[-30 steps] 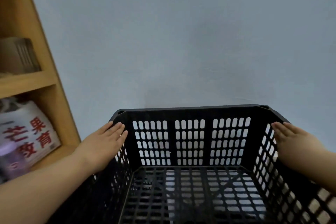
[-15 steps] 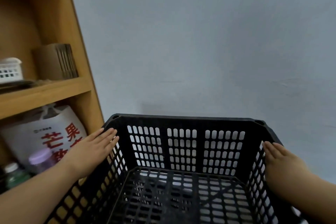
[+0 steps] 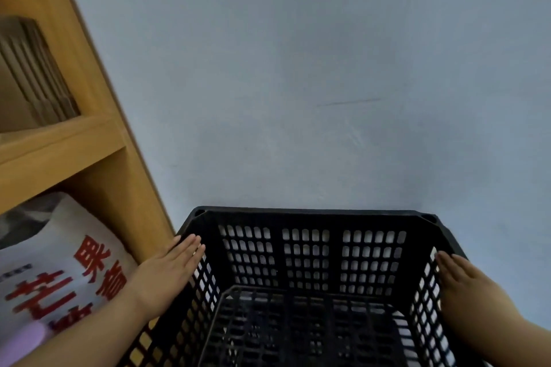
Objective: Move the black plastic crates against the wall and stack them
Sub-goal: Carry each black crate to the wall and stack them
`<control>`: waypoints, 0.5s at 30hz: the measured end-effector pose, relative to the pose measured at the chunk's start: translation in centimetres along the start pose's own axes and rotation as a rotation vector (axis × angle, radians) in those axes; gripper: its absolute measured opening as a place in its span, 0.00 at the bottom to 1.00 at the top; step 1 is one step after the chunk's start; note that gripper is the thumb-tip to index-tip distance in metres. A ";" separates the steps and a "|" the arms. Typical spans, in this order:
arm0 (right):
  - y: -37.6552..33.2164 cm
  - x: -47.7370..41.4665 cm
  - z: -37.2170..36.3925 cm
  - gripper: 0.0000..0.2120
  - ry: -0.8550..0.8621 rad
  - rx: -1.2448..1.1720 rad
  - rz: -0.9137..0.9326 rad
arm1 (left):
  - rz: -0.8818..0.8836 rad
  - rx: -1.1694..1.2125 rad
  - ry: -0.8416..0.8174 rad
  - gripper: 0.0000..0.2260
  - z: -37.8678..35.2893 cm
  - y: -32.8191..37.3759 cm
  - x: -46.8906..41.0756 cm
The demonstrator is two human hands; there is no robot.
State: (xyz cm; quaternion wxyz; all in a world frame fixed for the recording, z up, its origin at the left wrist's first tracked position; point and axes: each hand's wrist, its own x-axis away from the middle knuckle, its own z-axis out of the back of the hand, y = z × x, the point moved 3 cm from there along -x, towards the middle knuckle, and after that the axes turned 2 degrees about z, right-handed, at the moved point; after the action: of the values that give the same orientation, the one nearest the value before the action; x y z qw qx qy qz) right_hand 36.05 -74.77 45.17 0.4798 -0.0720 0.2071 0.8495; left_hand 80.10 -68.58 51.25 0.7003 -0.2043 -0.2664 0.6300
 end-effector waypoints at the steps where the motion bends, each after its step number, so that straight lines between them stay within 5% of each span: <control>1: -0.7 -0.3 -0.3 0.23 -0.005 -0.003 -0.010 | -0.008 0.025 0.006 0.32 -1.1 -0.5 -0.7; 10: -5.6 -0.3 -3.7 0.23 -0.007 -0.014 -0.095 | -0.152 0.152 -0.005 0.33 -7.5 -1.1 -3.2; 15: -6.5 0.2 -5.4 0.25 -0.020 0.066 0.000 | -0.193 0.109 0.156 0.47 -10.9 -1.3 -4.2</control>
State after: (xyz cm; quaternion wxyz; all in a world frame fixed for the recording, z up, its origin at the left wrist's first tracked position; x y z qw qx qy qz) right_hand 41.06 -73.96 38.36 0.4838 -0.0475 0.2304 0.8430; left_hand 87.71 -72.37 43.10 0.7863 -0.1878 -0.1948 0.5554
